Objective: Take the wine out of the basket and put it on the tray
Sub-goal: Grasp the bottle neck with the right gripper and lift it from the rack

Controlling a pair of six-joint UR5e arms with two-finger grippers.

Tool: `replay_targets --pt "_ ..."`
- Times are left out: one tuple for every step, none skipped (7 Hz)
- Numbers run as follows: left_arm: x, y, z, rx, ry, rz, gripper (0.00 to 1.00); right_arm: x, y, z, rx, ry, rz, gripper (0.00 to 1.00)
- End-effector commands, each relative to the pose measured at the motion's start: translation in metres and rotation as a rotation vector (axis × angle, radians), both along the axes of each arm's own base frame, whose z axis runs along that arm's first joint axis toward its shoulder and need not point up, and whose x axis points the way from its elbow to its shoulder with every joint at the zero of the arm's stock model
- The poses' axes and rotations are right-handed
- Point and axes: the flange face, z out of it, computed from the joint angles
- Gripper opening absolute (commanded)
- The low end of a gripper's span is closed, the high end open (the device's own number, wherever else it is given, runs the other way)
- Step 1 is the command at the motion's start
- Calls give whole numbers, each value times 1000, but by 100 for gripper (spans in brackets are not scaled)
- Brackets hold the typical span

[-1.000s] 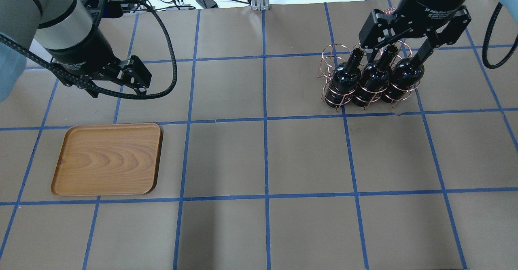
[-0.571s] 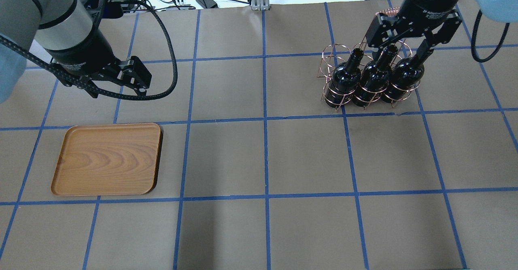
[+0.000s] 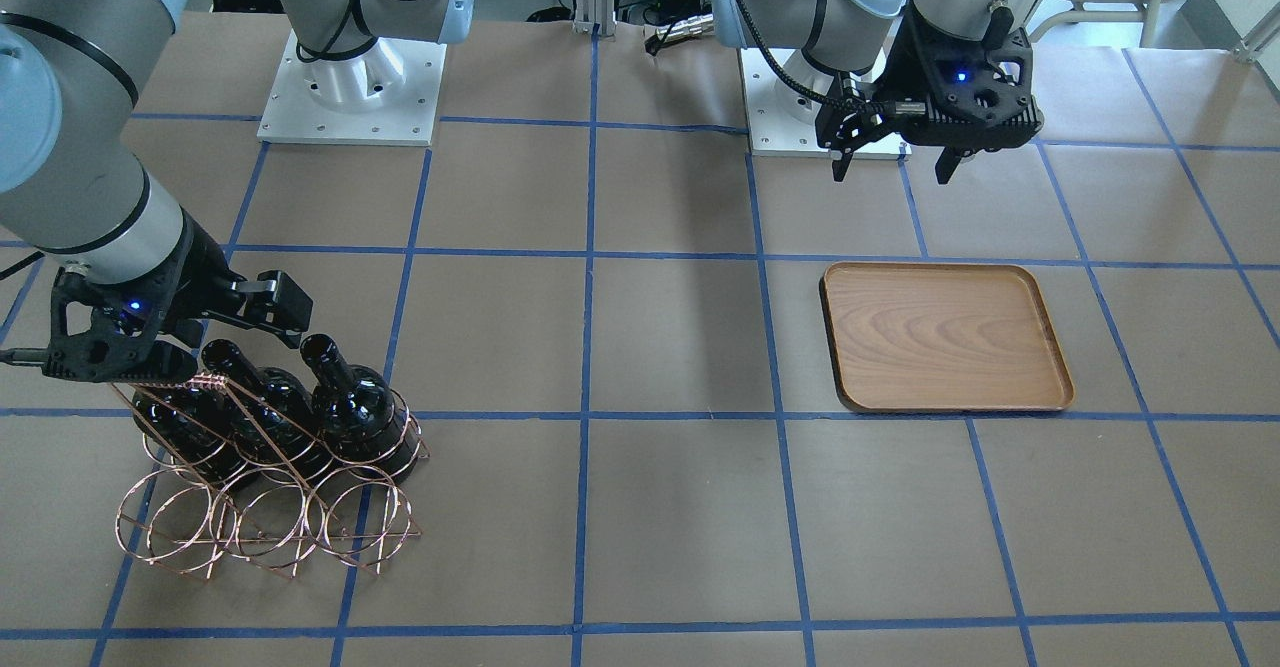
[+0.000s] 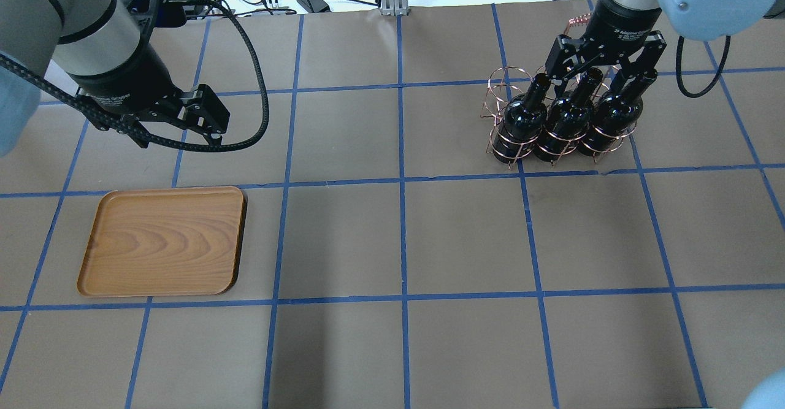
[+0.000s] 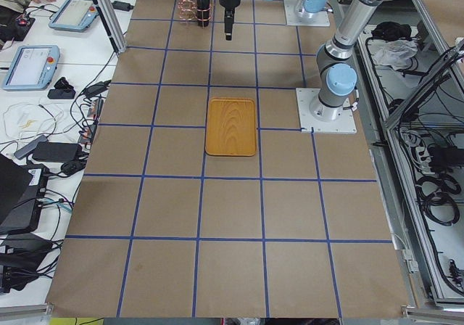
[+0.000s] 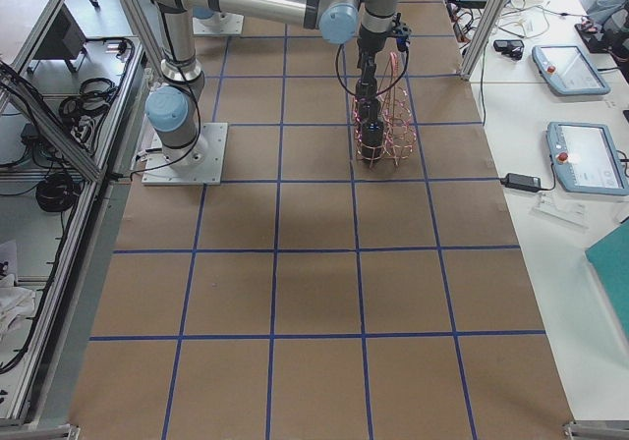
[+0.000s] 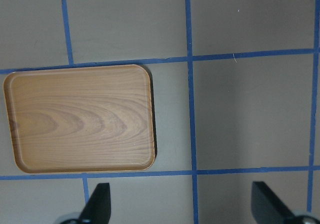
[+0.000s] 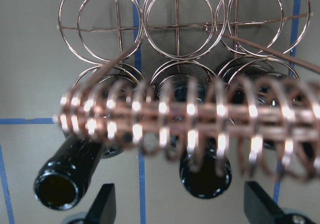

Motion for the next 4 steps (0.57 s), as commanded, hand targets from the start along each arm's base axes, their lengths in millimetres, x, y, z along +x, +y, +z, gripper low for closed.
replay_targets --pt "2 0 0 0 0 4 100 -2 -7 -7 -9 2 0 84" --pt "2 0 1 0 -3 2 100 -5 -7 -9 -5 33 8 71" --pt "2 0 0 2 -2 4 100 -6 -7 -9 -3 36 6 49" --pt "2 0 1 0 -3 2 100 -6 -7 -8 -4 36 5 35"
